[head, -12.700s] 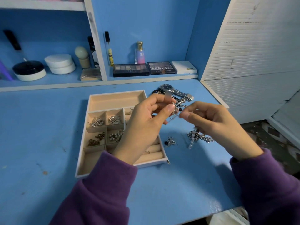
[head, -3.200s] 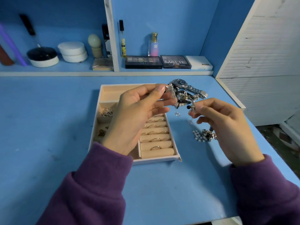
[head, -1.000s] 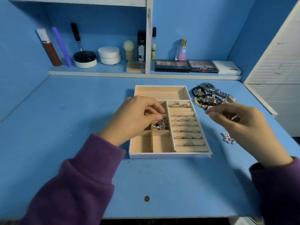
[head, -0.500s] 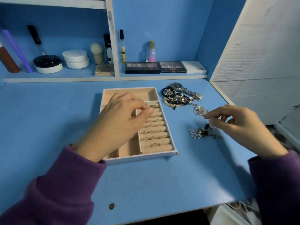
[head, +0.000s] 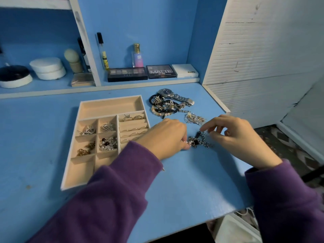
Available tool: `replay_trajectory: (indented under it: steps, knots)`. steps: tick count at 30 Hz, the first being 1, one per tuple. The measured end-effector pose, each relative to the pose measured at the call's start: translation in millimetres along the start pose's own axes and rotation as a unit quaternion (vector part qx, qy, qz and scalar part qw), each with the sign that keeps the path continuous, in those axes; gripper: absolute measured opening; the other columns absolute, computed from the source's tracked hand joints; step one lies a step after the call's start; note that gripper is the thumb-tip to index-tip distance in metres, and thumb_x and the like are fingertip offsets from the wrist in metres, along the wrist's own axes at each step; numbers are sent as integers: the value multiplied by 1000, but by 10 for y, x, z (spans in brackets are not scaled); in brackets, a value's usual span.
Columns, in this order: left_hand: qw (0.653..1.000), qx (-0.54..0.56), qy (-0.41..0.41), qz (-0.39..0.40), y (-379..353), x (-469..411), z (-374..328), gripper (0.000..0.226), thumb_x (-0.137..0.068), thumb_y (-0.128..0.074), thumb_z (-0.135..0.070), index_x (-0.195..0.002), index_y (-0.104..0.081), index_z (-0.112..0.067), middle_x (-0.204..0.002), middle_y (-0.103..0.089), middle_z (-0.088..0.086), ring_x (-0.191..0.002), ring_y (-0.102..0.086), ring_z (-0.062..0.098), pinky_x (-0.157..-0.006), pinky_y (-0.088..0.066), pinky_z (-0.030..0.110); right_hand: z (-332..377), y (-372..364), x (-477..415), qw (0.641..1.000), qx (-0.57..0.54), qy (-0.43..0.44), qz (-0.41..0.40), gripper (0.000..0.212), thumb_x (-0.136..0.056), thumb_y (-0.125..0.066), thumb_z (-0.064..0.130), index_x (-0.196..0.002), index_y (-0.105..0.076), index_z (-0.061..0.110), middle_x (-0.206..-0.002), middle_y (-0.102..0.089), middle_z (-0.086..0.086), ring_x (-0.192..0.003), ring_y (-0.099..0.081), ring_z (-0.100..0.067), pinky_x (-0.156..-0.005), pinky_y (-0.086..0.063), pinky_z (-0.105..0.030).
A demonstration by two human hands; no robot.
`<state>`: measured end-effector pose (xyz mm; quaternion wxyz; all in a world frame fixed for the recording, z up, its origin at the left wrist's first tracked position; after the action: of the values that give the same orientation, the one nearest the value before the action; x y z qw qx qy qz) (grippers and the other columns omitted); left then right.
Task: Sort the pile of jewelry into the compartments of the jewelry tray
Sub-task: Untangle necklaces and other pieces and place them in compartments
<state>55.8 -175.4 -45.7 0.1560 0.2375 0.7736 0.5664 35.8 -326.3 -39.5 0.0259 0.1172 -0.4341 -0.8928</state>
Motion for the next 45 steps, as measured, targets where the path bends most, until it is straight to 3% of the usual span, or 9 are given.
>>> replay_trajectory:
  steps: [5, 10, 15, 24, 27, 31, 34, 38, 45]
  knots:
    - [1000, 18, -10, -8, 49, 40, 47, 13, -90, -54, -32, -91, -60, -20, -92, -53, -3, -93, -44, 14, -82, -40, 32, -21, 9, -11, 1000, -16, -4, -15, 32, -81, -52, 2, -82, -70, 29, -78, -61, 4, -73, -51, -8, -60, -38, -14]
    - [964, 225, 2, -142, 437, 182, 56, 7, -83, -64, -28, -83, -61, -22, -79, -66, -10, -76, -61, 5, -64, -42, 10, -25, 10, -4, 1000, -6, -1, -23, 27, -83, -54, 6, -84, -70, 28, -78, -61, 5, -72, -52, -9, -60, -38, -13]
    - [913, 352, -4, -207, 674, 281, 13, 5, -82, -65, -25, -80, -60, -22, -76, -71, -1, -77, -66, 20, -72, -52, 39, 13, -45, 15, 998, 46, 13, 28, 11, -79, -67, 23, -89, -68, 26, -82, -59, 5, -76, -51, -9, -62, -35, -12]
    - [904, 353, -11, -242, 786, 389, -37, 5, -82, -64, -27, -82, -61, -23, -73, -71, -4, -76, -67, 21, -72, -56, 43, 81, -189, -17, 991, 126, 31, 44, 6, -76, -63, 19, -71, -61, 16, -70, -59, 5, -66, -51, -11, -66, -45, -26]
    - [899, 355, -7, -256, 799, 432, 14, 5, -82, -65, -27, -81, -61, -24, -72, -71, -4, -76, -67, 22, -71, -55, 45, 200, -104, -35, 998, 49, 45, -3, 8, -78, -65, 12, -70, -64, 12, -65, -60, 4, -56, -51, -6, -56, -40, -16]
    - [889, 362, -7, -279, 881, 545, 120, 3, -83, -63, -27, -83, -62, -24, -78, -71, -6, -76, -66, 13, -64, -56, 29, 417, 101, -123, 985, -159, 31, -59, 10, -80, -65, 7, -71, -62, 4, -67, -63, -4, -49, -48, 1, -50, -34, -8]
    - [873, 385, -1, -298, 963, 677, 231, 2, -84, -61, -23, -83, -62, -22, -71, -68, -13, -71, -63, 3, -61, -54, 22, 619, 160, -231, 956, -280, 52, -70, 10, -78, -65, 8, -71, -58, 5, -68, -66, -7, -64, -56, -11, -59, -41, -19]
    - [856, 397, 20, -330, 1088, 923, 452, 3, -85, -60, -24, -84, -62, -22, -74, -70, -10, -75, -65, 6, -61, -54, 21, 991, 162, -351, 917, -387, 88, -50, 7, -79, -60, 4, -75, -56, 6, -61, -65, -1, -61, -56, -16, -55, -44, -23]
    - [828, 416, 77, -369, 1200, 1386, 840, 5, -88, -57, -18, -83, -59, -18, -74, -72, -1, -75, -70, 16, -63, -56, 25, 1725, 86, -525, 878, -454, 150, -12, 14, -83, -57, 1, -72, -53, 8, -62, -64, -4, -59, -60, -19, -55, -49, -27]
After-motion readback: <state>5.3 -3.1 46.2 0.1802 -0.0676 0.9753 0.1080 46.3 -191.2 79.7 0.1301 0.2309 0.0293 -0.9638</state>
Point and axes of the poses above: each hand's wrist, its own x-axis away from the middle knuckle, its own y-axis out of the back of the hand, z = x × y, the point moved 4 cm from there along -x, towards the middle knuckle
